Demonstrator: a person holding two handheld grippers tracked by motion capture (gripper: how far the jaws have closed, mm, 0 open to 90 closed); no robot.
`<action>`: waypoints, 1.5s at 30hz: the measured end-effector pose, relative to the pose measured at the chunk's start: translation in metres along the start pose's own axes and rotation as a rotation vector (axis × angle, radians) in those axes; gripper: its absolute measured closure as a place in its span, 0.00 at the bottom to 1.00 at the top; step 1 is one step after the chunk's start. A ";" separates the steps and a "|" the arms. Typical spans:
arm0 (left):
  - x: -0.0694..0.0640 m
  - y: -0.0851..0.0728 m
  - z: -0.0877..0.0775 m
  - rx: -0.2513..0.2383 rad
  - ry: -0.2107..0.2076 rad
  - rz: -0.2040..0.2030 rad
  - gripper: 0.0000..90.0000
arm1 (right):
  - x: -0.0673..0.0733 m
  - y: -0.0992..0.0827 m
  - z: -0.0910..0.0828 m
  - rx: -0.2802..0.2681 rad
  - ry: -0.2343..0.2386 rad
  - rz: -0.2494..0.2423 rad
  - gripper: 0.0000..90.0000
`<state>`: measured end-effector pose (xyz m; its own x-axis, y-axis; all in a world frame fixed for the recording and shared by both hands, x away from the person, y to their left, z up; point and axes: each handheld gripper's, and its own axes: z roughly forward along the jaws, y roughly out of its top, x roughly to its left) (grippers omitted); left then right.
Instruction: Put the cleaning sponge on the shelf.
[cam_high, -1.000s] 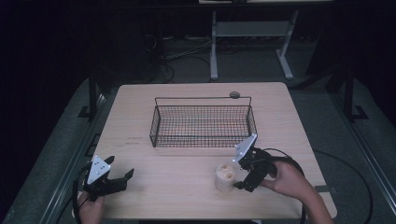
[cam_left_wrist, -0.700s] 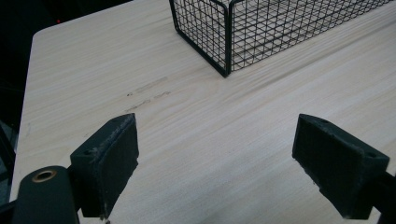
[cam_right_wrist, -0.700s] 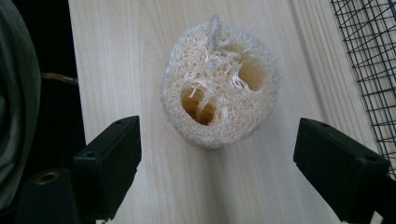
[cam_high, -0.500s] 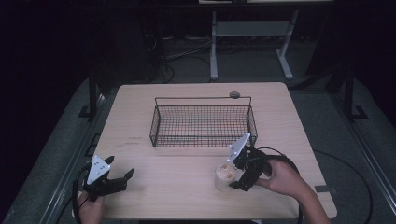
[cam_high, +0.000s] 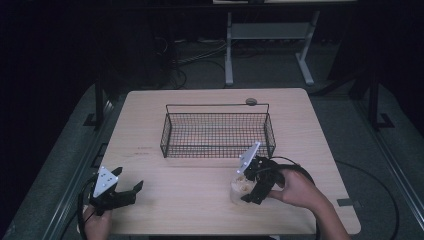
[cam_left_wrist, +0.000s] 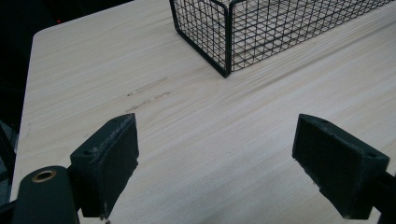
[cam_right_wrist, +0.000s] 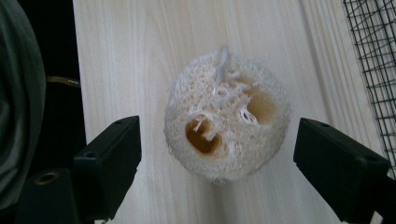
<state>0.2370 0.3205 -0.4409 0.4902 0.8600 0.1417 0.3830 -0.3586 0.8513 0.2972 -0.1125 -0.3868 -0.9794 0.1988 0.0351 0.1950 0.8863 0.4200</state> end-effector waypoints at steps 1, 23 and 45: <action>0.000 0.000 0.000 -0.002 0.000 0.002 0.15 | 0.000 0.001 0.000 0.001 0.001 -0.004 0.16; 0.000 0.000 0.000 -0.002 -0.002 -0.001 0.15 | -0.007 0.012 0.011 0.058 0.020 -0.011 0.17; 0.001 0.000 -0.001 -0.005 0.002 -0.004 0.15 | -0.007 0.012 0.016 0.098 0.030 -0.021 0.30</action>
<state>0.2368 0.3222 -0.4405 0.4874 0.8620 0.1394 0.3811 -0.3537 0.8542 0.3069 -0.0961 -0.3964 -0.9842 0.1684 0.0554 0.1772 0.9272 0.3299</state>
